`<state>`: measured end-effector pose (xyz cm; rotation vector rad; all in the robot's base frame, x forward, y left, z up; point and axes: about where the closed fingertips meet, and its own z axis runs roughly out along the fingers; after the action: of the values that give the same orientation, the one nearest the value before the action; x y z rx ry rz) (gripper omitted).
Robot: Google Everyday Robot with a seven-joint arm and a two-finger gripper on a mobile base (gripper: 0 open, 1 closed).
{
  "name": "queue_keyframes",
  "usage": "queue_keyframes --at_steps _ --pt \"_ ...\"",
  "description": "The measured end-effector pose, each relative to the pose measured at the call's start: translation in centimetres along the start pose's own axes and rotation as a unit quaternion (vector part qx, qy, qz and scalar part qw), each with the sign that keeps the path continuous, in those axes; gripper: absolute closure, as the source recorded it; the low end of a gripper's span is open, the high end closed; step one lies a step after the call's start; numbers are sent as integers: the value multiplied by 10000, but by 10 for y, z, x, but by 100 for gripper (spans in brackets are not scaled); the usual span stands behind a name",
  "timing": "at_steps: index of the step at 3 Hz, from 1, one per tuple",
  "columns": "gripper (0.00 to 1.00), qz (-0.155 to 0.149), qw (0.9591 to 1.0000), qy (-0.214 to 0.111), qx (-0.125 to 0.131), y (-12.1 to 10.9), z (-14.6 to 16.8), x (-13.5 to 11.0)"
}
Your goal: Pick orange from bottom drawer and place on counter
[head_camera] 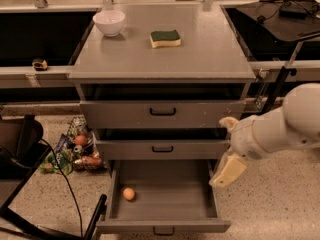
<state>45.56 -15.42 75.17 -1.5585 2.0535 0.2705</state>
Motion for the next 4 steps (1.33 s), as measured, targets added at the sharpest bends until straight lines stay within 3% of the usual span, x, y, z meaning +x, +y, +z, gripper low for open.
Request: queue_keyframes --at_steps 2,3,4 --pt "0 -97 9989 -397 -212 26 138 55" --pt "0 -97 9989 -397 -213 26 138 55" --pt "0 -290 9976 -533 -330 30 164 55"
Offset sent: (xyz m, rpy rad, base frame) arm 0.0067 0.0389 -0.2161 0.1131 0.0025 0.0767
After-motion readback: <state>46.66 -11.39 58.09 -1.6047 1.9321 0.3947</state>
